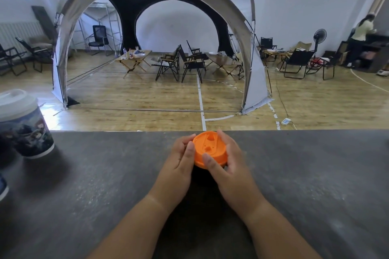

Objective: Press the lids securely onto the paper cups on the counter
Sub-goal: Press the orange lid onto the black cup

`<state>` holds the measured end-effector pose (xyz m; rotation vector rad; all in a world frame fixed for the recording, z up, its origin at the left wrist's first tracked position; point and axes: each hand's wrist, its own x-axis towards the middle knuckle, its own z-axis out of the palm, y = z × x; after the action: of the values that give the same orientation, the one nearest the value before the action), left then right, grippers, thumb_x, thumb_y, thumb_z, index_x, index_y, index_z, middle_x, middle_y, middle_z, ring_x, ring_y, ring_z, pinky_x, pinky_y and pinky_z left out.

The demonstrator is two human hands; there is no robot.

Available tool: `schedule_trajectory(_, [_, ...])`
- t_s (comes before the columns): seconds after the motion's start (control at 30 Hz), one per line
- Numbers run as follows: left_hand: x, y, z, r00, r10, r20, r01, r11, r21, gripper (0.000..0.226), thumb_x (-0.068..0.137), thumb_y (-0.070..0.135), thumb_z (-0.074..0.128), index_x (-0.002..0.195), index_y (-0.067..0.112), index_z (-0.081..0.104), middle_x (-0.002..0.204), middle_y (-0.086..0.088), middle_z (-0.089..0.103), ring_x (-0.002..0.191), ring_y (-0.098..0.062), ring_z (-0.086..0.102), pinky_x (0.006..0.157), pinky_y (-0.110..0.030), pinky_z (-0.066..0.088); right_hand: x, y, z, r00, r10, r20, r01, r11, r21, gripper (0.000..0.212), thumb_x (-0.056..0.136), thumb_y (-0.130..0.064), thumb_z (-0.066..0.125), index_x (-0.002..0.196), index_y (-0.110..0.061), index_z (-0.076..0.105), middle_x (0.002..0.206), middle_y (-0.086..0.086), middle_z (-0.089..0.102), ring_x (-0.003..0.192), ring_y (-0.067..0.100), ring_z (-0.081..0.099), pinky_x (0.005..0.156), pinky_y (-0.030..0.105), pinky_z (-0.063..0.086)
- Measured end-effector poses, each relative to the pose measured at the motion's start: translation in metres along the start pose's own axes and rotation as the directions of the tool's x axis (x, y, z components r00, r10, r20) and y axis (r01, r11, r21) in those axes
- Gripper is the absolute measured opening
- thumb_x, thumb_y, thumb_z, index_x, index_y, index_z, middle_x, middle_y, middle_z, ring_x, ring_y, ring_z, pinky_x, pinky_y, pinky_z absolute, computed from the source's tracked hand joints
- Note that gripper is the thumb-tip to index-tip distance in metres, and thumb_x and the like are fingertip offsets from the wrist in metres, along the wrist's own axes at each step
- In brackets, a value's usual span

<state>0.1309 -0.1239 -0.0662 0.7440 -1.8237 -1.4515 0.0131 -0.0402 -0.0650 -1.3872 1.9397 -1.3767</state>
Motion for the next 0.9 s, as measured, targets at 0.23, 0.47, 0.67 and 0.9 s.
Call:
schedule_trajectory(0.23, [-0.002,0.001,-0.002,0.995,0.013,-0.098,-0.011,1.000,0.027,0.050,0.087,0.061,0.019,0.132,0.050,0.038,0.116,0.008,0.056,0.108,-0.010,0.056,0.093,-0.024,0.045,-0.003,0.002,-0.001,0.979,0.054,-0.197,-0.011,0.978,0.210,0.044,0.099,-0.043,0.047,0.140,-0.039,0.035,0.139,-0.013,0.046,0.130,0.006,0.045,0.110,0.033,0.040])
schedule_trajectory(0.47, [0.000,0.000,-0.001,0.999,-0.033,-0.018,0.033,0.999,-0.017,0.046,0.084,0.063,0.035,0.122,0.040,0.049,0.121,0.015,0.056,0.116,-0.005,0.055,0.106,-0.040,0.044,0.000,-0.002,-0.001,0.998,0.061,0.006,-0.061,0.989,0.133,0.082,0.077,-0.065,0.054,0.149,-0.037,0.026,0.138,-0.016,0.044,0.125,0.002,0.045,0.098,0.016,0.040])
schedule_trajectory(0.67, [-0.003,0.002,-0.004,0.996,-0.053,0.072,0.060,0.993,-0.106,0.060,0.083,0.076,0.033,0.131,0.043,0.047,0.130,0.010,0.058,0.123,-0.010,0.054,0.109,-0.043,0.041,0.001,-0.005,-0.004,0.994,0.101,-0.040,-0.090,0.973,0.210,0.077,0.077,-0.062,0.054,0.145,-0.034,0.034,0.133,-0.013,0.049,0.118,0.001,0.050,0.095,0.015,0.042])
schedule_trajectory(0.9, [0.003,0.011,-0.003,0.946,-0.142,0.291,0.285,0.790,-0.543,0.062,0.078,0.024,0.066,0.137,0.017,0.048,0.127,-0.013,0.065,0.116,-0.029,0.063,0.093,-0.043,0.054,0.032,-0.031,-0.027,0.984,0.177,0.017,-0.171,0.914,0.368,0.061,0.084,-0.070,0.046,0.115,-0.020,0.062,0.114,0.005,0.069,0.110,0.018,0.064,0.102,0.040,0.048])
